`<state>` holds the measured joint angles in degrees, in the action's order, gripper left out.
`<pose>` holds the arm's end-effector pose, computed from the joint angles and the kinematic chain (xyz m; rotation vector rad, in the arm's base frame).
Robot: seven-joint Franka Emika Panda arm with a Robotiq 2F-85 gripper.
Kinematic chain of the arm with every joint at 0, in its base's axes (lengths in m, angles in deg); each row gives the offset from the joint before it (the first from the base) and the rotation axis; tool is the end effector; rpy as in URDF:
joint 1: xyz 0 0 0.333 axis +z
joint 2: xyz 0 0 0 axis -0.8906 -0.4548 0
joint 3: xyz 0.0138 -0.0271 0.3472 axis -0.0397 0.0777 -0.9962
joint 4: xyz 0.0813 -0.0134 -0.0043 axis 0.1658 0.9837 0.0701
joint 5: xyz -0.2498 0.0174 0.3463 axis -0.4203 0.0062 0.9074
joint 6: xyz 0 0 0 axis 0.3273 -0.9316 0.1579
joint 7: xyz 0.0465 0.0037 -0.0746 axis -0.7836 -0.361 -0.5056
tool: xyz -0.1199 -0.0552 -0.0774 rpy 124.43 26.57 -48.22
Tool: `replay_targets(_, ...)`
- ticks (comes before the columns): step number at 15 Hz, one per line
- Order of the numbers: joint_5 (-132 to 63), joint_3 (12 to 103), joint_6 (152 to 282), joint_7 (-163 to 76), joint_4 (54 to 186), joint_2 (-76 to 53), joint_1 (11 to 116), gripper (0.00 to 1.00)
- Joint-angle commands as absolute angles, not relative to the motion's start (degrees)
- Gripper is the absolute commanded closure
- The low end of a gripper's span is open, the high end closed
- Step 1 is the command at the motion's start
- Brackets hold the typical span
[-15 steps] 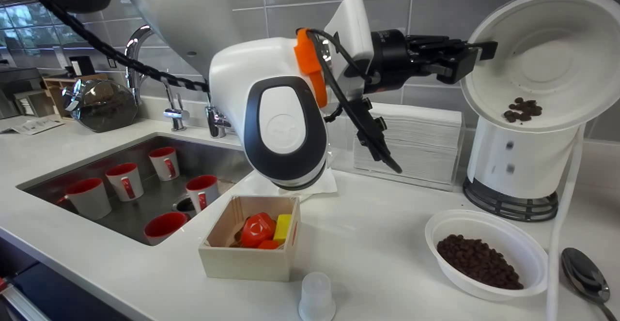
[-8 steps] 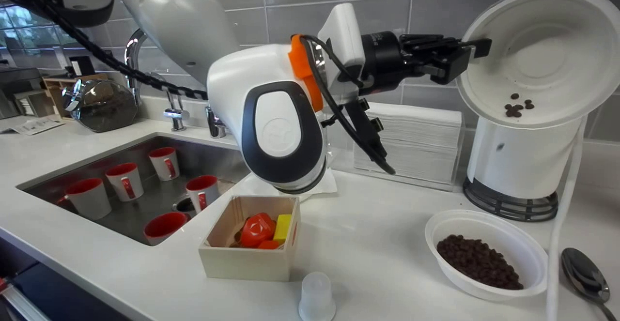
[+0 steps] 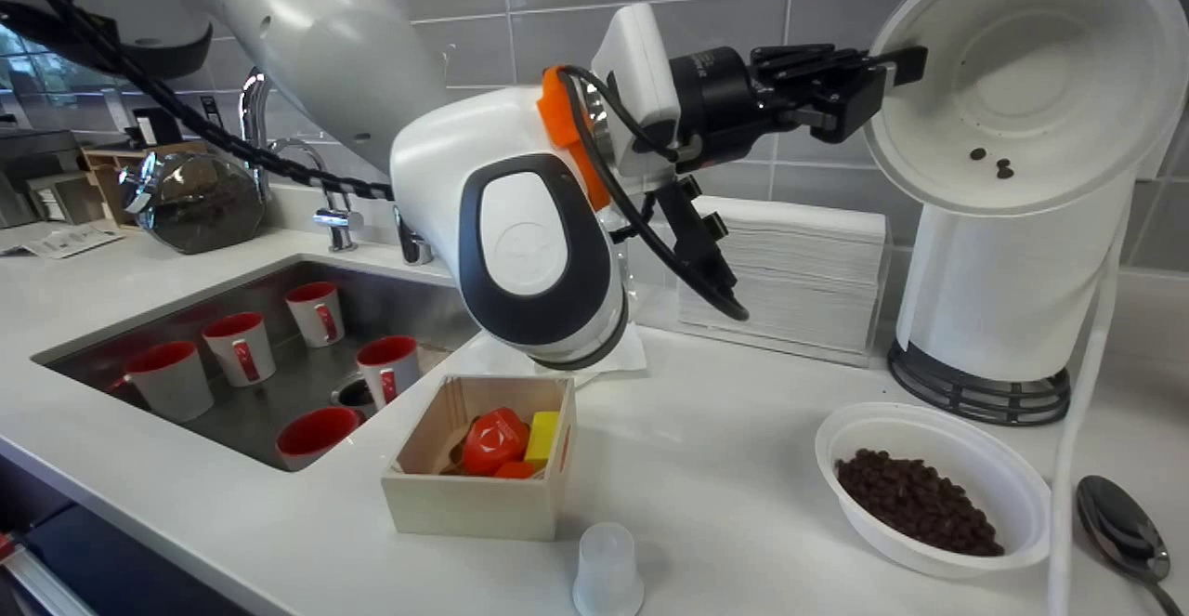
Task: Pour the contents in the bowl into the other bowl
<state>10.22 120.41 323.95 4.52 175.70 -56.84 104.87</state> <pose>0.4276 -0.2754 0.3130 1.4084 -0.9872 1.8869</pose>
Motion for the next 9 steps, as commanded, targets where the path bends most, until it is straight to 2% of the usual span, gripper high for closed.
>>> replay_targets(1,12.7,122.2,325.3,9.4,176.1,-62.8,106.0,1.00)
replay_targets(6,10.0,120.6,324.0,7.6,177.1,-59.1,104.4,1.00)
replay_targets(7,9.9,116.2,328.5,-2.3,175.6,-49.3,99.7,1.00)
replay_targets(8,7.1,120.7,322.2,5.6,177.5,-56.5,104.3,1.00)
replay_targets(9,6.7,116.6,326.4,-3.8,175.9,-46.4,99.6,1.00)
